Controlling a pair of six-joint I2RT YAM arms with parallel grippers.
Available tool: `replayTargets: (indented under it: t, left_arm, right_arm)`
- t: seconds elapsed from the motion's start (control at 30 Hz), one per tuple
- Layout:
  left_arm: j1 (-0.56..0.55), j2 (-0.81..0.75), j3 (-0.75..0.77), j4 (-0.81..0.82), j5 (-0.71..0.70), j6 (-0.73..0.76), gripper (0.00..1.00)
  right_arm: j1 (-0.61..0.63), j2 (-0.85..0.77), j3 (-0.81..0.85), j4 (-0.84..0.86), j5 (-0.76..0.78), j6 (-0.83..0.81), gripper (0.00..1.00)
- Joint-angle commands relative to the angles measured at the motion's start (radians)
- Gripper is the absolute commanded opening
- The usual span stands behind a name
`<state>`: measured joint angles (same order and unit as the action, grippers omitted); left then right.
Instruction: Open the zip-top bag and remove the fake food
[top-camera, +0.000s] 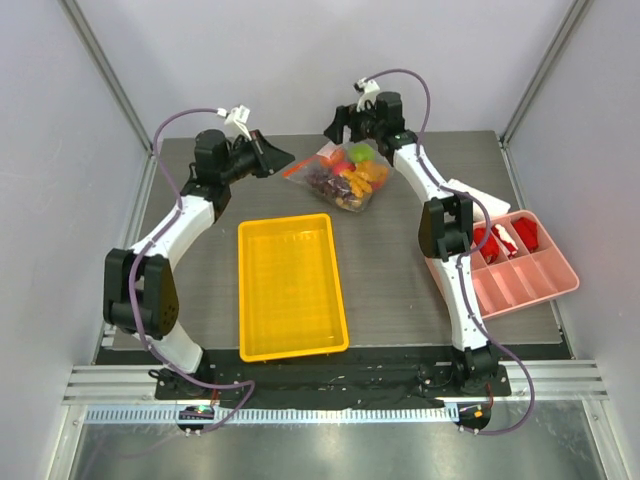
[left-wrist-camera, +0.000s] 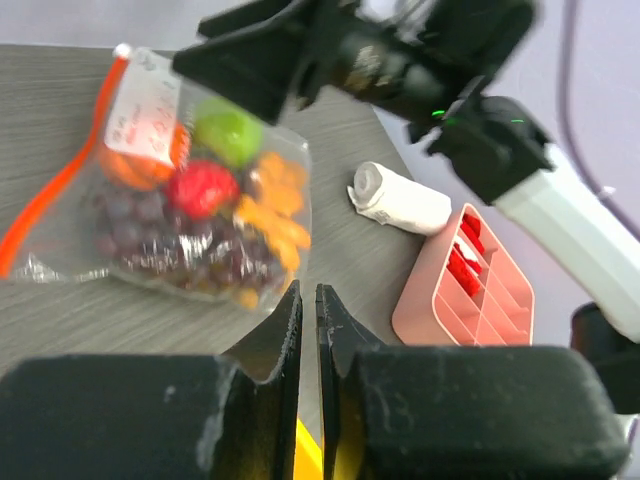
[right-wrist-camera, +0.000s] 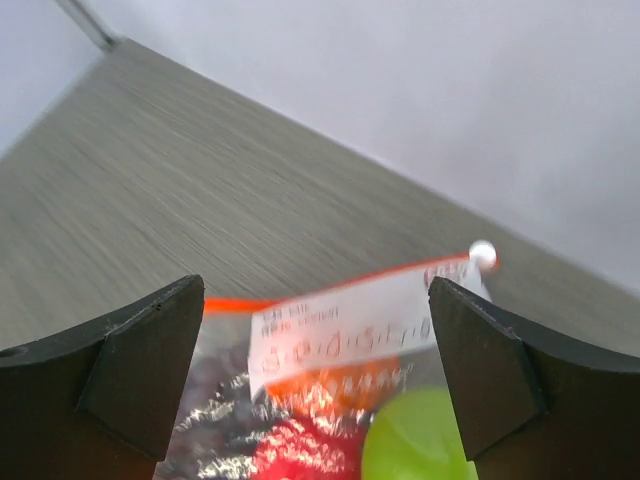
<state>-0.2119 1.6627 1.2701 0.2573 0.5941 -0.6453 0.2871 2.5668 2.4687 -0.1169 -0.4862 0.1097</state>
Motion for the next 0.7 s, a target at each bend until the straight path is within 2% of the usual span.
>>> replayTargets:
  t: [0.0,0.13,0.27,0.47,0.67]
  left_arm:
    - [-0.004,-0.082,-0.047,-0.022,-0.043,0.022,0.10]
    - [-0.003,-0.118,-0.115,0.046,-0.039,-0.045,0.10]
    - [-0.014,-0.123,-0.167,0.148,0.012,-0.125,0.10]
    - [-0.043,-0.129,-0.158,0.074,0.016,-0.111,0.11]
    - [-0.087,-0.164,-0.141,-0.027,0.015,-0.083,0.14]
  right_arm:
    - [-0.003,-0.054,-0.087,0.040,0.122,-0.002,1.00]
    - [-0.003,-0.040,-0.103,0.008,0.237,-0.031,1.00]
    - [-0.016,0.036,-0.013,-0.068,0.245,-0.044,1.00]
    - [-0.022,0.067,-0.040,-0.067,0.152,-0.064,1.00]
    - [-0.032,0.090,-0.039,-0.197,0.207,-0.042,1.00]
